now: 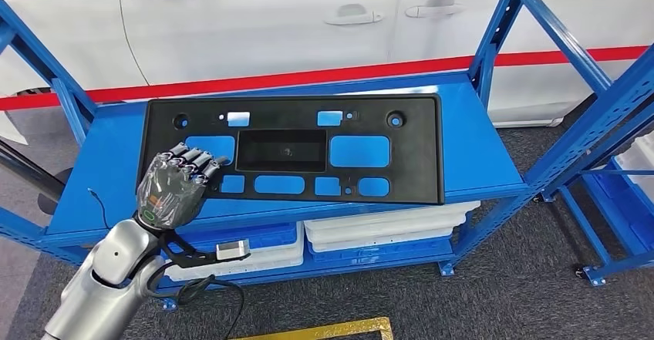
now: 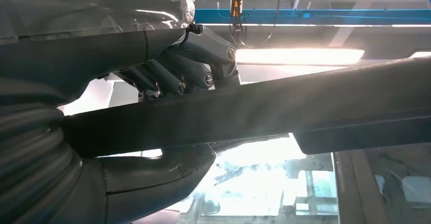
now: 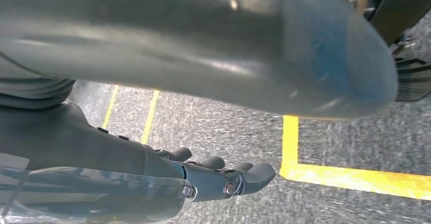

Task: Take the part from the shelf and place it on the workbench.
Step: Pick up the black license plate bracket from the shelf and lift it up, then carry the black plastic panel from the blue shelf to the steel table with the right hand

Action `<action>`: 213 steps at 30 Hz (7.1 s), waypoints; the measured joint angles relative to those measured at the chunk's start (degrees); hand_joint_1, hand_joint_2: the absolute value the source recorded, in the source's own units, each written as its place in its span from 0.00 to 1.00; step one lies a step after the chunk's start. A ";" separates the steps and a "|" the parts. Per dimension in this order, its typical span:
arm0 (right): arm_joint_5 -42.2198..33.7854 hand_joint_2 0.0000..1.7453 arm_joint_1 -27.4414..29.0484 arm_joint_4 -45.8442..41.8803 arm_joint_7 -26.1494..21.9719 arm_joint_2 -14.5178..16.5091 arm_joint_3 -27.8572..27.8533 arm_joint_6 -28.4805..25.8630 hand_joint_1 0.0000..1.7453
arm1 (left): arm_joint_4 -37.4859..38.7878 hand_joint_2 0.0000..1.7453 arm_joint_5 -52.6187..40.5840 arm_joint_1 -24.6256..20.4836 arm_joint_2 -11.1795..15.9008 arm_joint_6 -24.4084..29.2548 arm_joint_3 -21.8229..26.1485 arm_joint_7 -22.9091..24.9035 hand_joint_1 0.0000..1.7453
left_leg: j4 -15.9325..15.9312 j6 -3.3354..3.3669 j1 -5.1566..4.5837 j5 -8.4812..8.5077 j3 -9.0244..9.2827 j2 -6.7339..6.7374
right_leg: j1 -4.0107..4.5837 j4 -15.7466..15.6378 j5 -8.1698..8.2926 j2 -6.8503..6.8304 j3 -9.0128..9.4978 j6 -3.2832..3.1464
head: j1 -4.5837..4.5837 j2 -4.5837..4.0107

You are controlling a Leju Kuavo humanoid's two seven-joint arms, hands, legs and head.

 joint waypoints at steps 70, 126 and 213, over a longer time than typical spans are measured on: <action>-1.18 0.00 -1.55 -0.03 0.60 1.69 -1.00 -0.84 0.00 | -7.80 1.00 5.77 6.87 0.59 0.20 9.68 -11.10 1.00 | -11.28 2.17 -0.43 2.54 5.68 0.93 | -0.36 3.55 -0.82 -0.48 -4.94 2.72 | 0.03 0.00; -3.44 0.00 1.20 0.04 -3.38 0.61 -3.28 4.97 0.00 | -5.68 1.00 6.01 11.56 -1.90 0.28 14.02 -10.39 1.00 | -10.10 -0.46 -0.59 1.09 5.91 0.40 | 0.21 -0.10 2.26 -1.01 -1.83 0.12 | 0.01 0.00; 3.05 0.00 3.20 0.39 -7.48 2.27 -0.79 3.87 0.00 | -20.91 1.00 9.21 24.50 -2.15 0.30 15.91 -9.96 1.00 | 4.80 -1.45 -0.11 -0.46 -5.73 -0.08 | -0.25 -1.34 -3.86 -3.45 5.44 -0.66 | 0.00 0.00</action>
